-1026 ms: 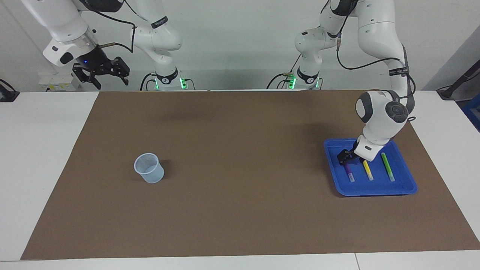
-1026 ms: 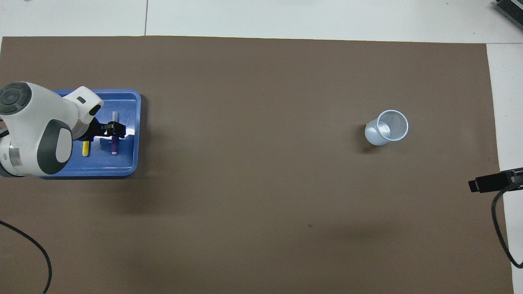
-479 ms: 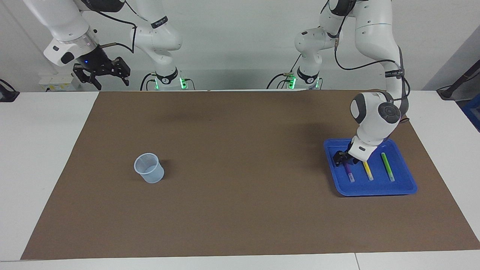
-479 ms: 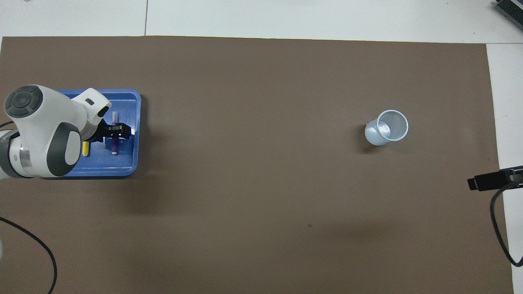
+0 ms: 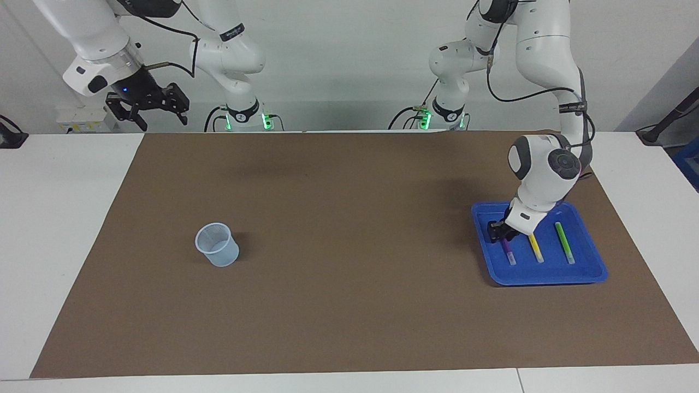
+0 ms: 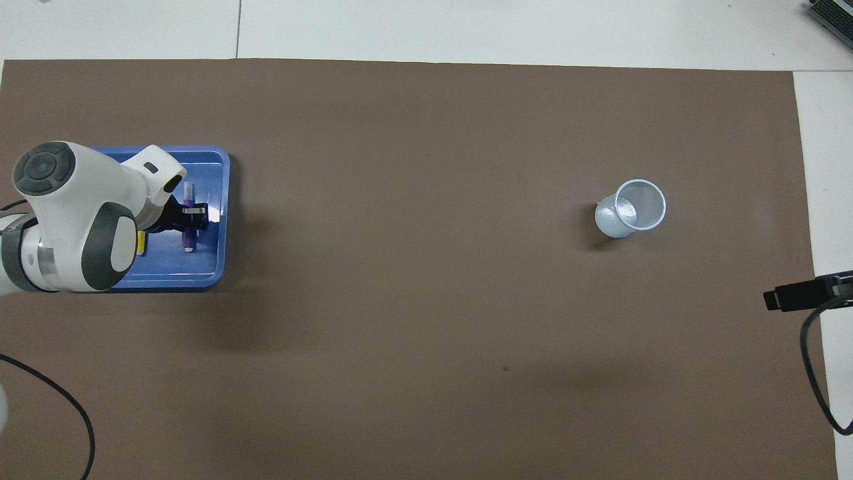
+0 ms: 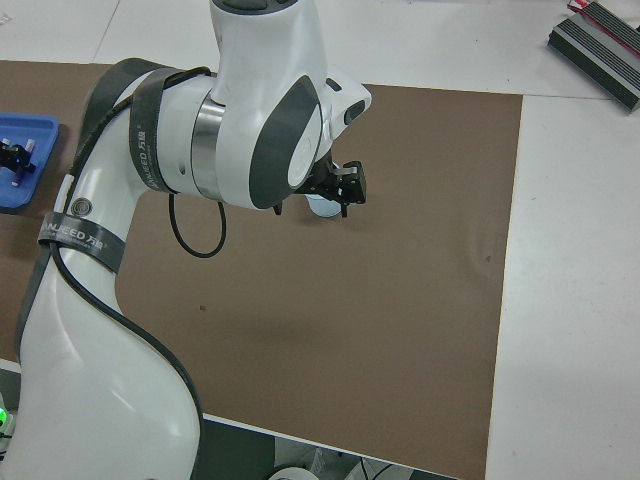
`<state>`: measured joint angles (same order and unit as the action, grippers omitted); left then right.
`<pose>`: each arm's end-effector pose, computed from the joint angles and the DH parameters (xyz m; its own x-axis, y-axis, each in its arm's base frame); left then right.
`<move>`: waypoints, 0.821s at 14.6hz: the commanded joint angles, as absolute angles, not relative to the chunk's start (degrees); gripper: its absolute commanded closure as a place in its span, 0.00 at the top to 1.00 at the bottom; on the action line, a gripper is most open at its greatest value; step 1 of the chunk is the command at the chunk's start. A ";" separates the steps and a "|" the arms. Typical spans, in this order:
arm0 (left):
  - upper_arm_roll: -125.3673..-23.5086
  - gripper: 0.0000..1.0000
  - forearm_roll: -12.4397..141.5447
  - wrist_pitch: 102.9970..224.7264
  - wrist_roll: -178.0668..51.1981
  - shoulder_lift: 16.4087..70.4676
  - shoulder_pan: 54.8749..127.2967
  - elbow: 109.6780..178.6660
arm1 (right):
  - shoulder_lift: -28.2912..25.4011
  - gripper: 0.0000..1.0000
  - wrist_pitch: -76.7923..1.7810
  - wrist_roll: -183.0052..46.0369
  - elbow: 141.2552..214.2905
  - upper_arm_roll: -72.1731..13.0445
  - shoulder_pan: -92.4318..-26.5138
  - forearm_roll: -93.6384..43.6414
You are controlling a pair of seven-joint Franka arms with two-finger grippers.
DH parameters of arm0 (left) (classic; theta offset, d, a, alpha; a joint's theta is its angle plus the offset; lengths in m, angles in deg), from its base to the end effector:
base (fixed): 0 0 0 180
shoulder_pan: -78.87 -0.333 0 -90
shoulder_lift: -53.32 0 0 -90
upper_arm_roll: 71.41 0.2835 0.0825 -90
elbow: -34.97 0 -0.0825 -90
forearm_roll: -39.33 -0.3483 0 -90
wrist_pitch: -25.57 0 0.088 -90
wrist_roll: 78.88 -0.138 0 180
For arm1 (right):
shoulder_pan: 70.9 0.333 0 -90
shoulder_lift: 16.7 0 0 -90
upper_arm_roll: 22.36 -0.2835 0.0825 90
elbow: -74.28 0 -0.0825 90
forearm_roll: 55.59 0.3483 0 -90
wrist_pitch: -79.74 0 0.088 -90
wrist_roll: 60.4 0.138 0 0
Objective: Transfer and insert pens with both arms
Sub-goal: 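Lower the left gripper and grasp the purple pen, then lift the purple pen out of the tray with the left gripper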
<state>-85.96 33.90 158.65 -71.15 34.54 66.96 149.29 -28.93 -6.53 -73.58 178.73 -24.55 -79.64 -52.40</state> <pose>0.5685 -0.0205 0.2647 0.9992 0.0379 0.0108 0.0378 -0.9992 0.0126 0.4432 -0.0415 0.5502 0.9890 0.1176 -0.0902 0.1115 -0.9913 -0.0699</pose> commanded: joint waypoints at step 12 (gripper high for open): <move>-84.86 0.00 40.00 143.17 -69.83 33.46 69.03 134.65 | -30.41 1.00 -7.71 -74.46 180.37 -24.65 -81.01 -51.72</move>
<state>-85.68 36.46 146.02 -70.74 34.49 67.88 137.99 -28.93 -6.53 -73.58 178.74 -24.49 -80.05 -52.40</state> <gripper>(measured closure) 0.828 0.000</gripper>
